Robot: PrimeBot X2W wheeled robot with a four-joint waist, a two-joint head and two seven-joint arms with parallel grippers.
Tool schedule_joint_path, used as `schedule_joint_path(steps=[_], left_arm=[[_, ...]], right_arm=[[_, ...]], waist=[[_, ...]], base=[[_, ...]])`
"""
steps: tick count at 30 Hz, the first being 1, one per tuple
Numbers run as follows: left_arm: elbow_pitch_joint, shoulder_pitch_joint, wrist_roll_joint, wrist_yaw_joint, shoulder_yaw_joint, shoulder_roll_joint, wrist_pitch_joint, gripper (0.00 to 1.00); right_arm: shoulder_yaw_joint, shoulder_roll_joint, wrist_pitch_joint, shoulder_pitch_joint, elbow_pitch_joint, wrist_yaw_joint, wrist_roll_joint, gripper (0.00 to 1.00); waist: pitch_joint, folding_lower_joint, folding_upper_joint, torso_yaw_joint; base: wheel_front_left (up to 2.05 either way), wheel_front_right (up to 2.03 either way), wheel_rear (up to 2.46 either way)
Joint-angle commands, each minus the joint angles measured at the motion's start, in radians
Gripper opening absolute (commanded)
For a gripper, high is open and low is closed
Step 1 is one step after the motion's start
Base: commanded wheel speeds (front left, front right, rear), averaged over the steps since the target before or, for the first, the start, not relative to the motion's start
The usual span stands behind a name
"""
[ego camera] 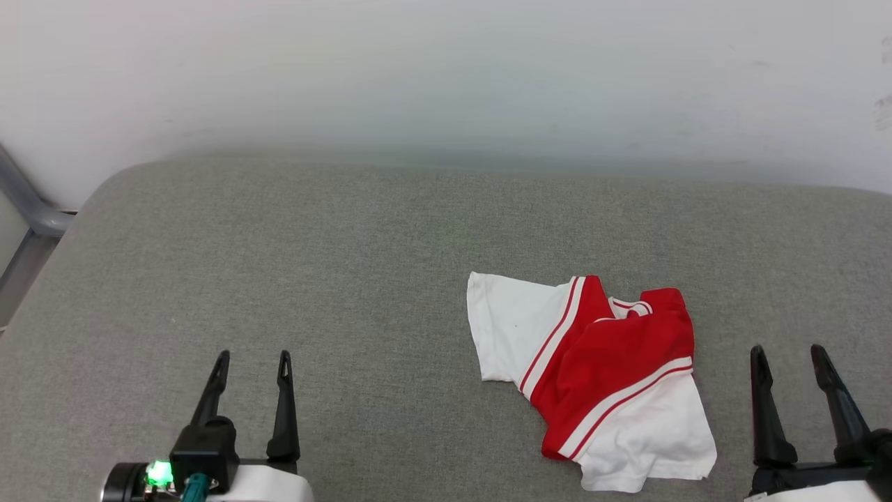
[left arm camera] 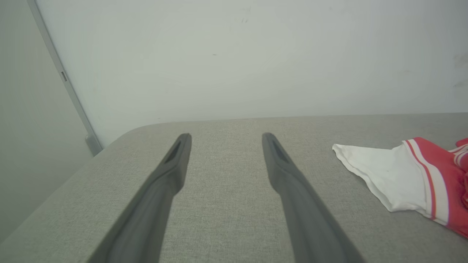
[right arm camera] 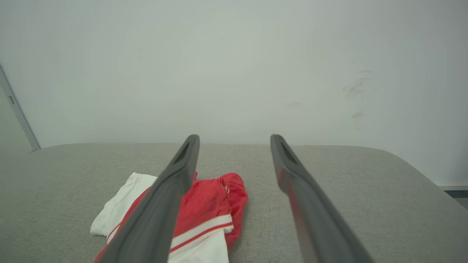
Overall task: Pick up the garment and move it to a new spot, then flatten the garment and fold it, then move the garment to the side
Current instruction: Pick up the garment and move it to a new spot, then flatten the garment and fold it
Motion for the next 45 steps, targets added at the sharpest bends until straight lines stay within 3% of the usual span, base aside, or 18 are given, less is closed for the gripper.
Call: schedule_joint_path(steps=[1, 10, 21, 45], left_arm=[[0.006, 0.016, 0.009, -0.016, 0.008, -0.015, -0.003, 1.0], [0.036, 0.038, 0.067, -0.096, 0.063, -0.077, -0.003, 1.0], [0.046, 0.051, 0.114, -0.153, 0.116, -0.122, -0.003, 1.0], [0.056, 0.052, 0.162, -0.209, 0.164, -0.16, -0.003, 1.0]], right_arm=[[0.0, 0.002, -0.002, 0.017, 0.004, -0.001, 0.001, 1.0], [0.011, 0.002, -0.002, 0.029, 0.017, -0.001, 0.0, 1.0], [0.014, 0.002, -0.002, 0.032, 0.029, -0.001, 0.006, 1.0], [0.016, 0.002, -0.002, 0.031, 0.033, -0.001, 0.007, 1.0]], waist=[[-0.002, 0.0, 0.0, 0.001], [-0.011, 0.0, 0.0, -0.002], [-0.014, 0.0, 0.0, -0.002], [-0.014, 0.0, 0.0, -0.003]], base=[[0.0, 0.0, 0.0], [0.0, 0.0, 0.0], [0.0, 0.0, 0.0], [0.0, 0.0, 0.0]])
